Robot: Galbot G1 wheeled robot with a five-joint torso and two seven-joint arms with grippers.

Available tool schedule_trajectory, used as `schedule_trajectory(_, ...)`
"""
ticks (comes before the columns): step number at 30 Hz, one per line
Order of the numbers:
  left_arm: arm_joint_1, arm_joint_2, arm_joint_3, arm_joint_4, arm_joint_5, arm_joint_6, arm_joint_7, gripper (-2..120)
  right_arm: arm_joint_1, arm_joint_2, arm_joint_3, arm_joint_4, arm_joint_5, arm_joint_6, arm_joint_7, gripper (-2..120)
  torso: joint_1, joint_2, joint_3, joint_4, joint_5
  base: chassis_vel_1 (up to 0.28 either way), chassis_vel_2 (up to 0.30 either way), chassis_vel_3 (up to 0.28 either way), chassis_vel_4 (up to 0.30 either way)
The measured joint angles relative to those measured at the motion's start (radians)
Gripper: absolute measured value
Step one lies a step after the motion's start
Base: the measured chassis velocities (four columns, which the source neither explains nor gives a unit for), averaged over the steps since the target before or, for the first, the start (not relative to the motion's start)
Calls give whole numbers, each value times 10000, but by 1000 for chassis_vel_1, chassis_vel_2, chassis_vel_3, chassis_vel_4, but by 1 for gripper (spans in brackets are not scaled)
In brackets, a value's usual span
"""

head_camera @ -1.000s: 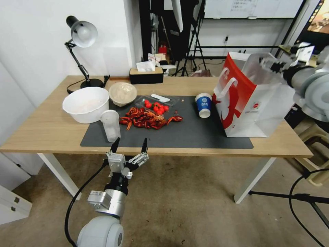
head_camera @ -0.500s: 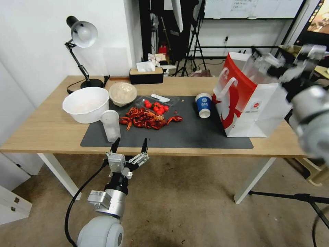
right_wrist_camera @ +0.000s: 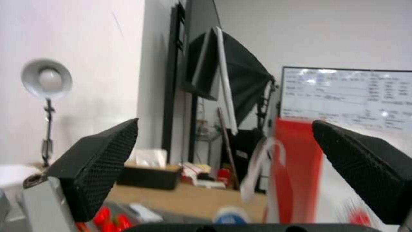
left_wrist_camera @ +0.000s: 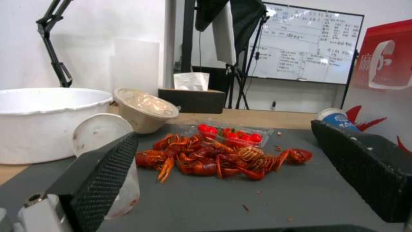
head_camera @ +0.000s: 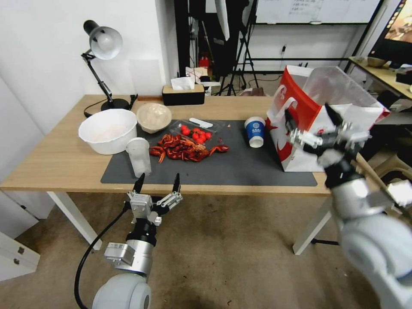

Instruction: Pick up the trash from the table and place it into the takeout bag.

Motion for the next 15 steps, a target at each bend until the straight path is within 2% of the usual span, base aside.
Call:
schedule_trajectory(2,-2,7,0,4,-4,0,0,100,-177,106,-24,-50,-151,112,1,100,0,0,0,0,1,0,0,0,0)
schedule_trajectory(4,-7,47,1,32,-23,-21,-7,100,-1040,612,-169,-410,-698,663,18,100,0,0,1,-2,0,0,0,0,0)
schedule_trajectory(6,-6,57,0,37,-29,-34,-11,100,-1223,726,-210,-549,-828,802,22,100,0,0,0,-1,0,0,0,0,0)
schedule_trajectory(8,1,106,-3,56,-49,-87,-20,100,-1855,1118,-366,-1121,-1149,1347,20,100,0,0,1,-1,0,0,0,0,0)
schedule_trajectory(15,-1,158,-20,78,-180,-193,-29,100,-2490,1634,-758,-2295,-1175,2267,-176,100,0,0,1,0,1,0,0,0,0)
